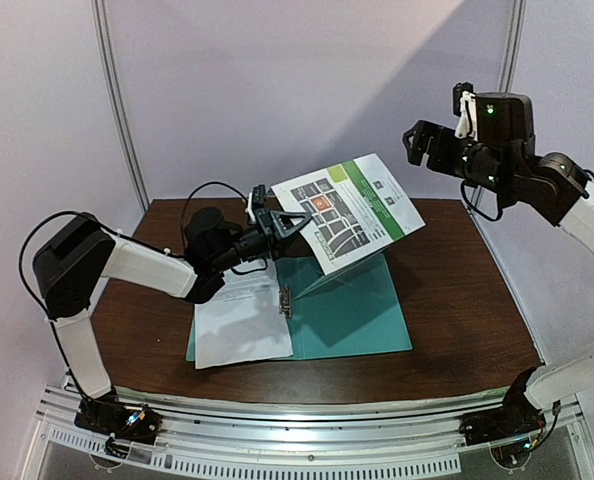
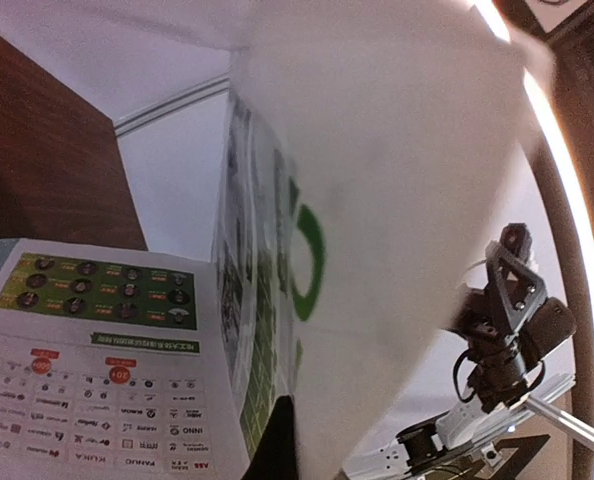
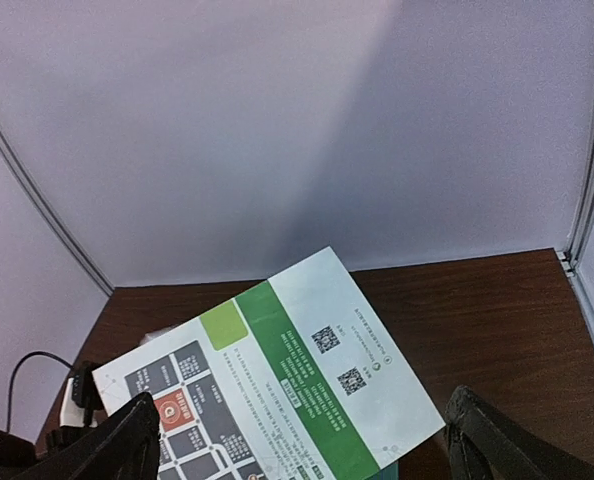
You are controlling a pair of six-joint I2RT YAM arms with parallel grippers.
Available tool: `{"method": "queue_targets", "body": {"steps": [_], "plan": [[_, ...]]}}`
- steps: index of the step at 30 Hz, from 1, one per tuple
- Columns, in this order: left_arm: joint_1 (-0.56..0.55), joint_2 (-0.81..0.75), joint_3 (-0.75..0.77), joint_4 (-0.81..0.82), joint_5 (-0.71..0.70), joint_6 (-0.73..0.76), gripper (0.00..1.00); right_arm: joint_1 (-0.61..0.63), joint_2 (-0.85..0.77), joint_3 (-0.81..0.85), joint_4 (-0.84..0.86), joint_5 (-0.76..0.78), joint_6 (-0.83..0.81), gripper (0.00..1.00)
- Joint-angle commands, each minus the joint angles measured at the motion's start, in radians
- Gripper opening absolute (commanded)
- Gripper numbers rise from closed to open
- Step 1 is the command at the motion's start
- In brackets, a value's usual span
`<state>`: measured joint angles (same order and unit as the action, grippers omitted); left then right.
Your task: Put the files into the folder
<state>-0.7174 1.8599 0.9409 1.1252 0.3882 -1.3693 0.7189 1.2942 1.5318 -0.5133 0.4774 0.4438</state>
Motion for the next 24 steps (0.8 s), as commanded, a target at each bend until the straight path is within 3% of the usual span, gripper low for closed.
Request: {"method": "queue_targets", "body": {"steps": [1, 11, 18, 24], "plan": [[0.010, 0.055, 0.027, 0.120, 0.000, -0.116, 0.00, -0.023, -0.034, -0.110, -0.076, -0.154, 0.132, 0.99], [0.009, 0.057, -0.014, 0.132, -0.016, -0.116, 0.00, -0.185, -0.133, -0.505, 0.104, -0.630, 0.475, 0.99], [-0.015, 0.055, -0.067, 0.154, -0.036, -0.113, 0.00, -0.202, -0.142, -0.670, 0.297, -0.740, 0.629, 0.99], [-0.028, 0.082, -0.086, 0.211, -0.031, -0.149, 0.00, -0.203, -0.100, -0.703, 0.399, -0.747, 0.658, 0.99]]}}
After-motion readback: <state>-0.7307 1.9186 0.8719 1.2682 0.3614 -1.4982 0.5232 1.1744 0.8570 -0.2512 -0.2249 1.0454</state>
